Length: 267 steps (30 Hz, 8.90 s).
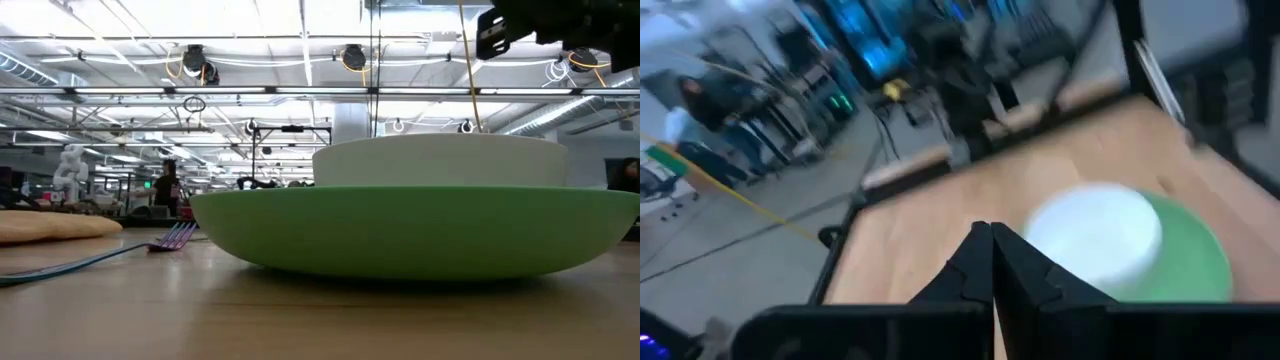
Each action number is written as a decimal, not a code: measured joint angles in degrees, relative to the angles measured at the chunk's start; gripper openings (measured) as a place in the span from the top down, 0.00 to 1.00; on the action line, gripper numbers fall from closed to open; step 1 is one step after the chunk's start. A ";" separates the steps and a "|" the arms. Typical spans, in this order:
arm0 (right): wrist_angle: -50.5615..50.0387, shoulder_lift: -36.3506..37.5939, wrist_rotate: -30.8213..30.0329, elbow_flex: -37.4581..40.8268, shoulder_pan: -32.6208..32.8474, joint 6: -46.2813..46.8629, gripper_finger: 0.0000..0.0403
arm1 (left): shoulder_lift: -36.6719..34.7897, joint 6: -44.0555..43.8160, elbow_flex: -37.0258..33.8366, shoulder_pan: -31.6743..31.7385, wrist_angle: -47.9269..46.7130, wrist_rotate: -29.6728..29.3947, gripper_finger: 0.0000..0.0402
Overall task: Set table place
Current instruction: Adjust the violet fork and white bowl
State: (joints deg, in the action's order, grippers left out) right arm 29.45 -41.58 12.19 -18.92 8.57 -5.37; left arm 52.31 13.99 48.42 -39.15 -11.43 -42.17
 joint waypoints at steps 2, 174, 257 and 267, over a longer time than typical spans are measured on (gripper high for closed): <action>2.05 -0.88 0.00 0.00 -1.07 0.75 1.00 | -5.31 2.02 -6.35 2.35 9.61 2.26 1.00; 8.22 2.16 -1.54 8.89 -17.14 5.32 1.00 | -48.64 -7.72 -47.80 3.60 14.52 -8.89 0.98; -51.22 -50.42 -9.60 -38.27 2.44 25.75 0.57 | -40.70 -17.28 -47.80 3.60 15.90 -8.85 0.98; -50.52 -53.08 -9.40 -38.27 2.44 25.47 0.66 | -40.59 -17.28 -47.80 3.60 15.66 -8.85 0.98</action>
State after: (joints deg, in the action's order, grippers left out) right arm -21.07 -94.65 2.79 -57.19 11.00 20.10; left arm 11.73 -3.29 0.62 -35.55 4.23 -51.03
